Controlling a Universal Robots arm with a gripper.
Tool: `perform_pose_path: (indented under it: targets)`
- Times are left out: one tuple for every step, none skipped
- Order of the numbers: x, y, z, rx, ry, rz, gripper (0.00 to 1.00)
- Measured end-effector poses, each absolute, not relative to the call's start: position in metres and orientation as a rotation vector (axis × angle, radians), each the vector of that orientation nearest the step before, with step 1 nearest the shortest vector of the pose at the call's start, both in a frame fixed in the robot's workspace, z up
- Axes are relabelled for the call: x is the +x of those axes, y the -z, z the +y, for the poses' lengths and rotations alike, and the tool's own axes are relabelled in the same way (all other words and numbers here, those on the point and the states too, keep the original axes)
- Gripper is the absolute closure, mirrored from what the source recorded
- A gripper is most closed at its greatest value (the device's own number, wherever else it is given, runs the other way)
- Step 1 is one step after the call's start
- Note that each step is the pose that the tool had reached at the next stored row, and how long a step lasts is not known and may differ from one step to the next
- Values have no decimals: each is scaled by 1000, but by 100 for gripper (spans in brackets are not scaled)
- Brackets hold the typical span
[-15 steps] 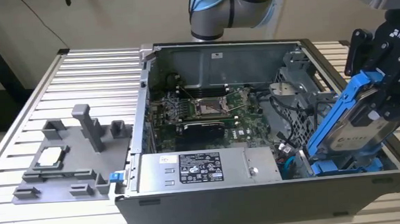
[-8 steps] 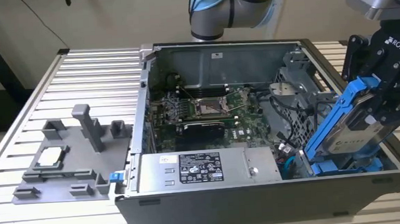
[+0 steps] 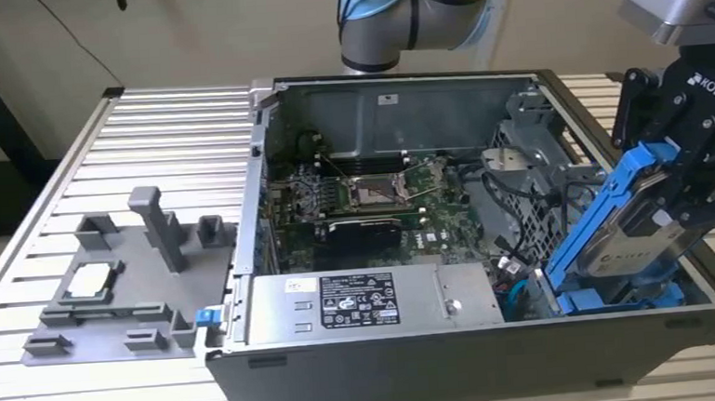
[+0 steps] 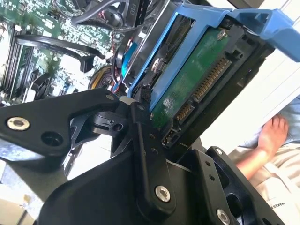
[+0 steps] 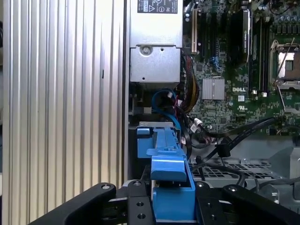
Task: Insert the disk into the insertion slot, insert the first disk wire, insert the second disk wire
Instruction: 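Insert the disk into the insertion slot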
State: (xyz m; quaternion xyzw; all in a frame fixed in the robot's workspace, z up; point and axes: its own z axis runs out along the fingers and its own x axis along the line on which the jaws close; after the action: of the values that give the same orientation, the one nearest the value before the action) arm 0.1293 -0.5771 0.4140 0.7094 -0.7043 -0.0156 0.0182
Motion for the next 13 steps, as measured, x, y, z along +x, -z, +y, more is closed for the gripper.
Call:
perform_pose_path:
  targets:
    - [130,-413,-577,2203,48,-2187,67]
    - [130,-412,-577,2203,48,-2187,67]
    - [130,-411,-576,2203,49,-2187,67]
    - [130,-410,-576,2204,49,-2187,67]
    - [130,-409,-575,2204,50,-2187,67]
    - [130,-409,-575,2205,50,-2187,67]
    - [130,-408,-575,2206,51,-2187,67]
    - [130,-406,-575,2206,51,-2187,67]
    - [130,-405,-575,2206,52,-2187,67]
    - [130,-403,-575,2206,51,-2187,67]
    - [130,-401,-574,2207,51,-2187,67]
    - [130,-400,-574,2207,51,-2187,67]
    - [130,-398,-574,2207,52,-2187,67]
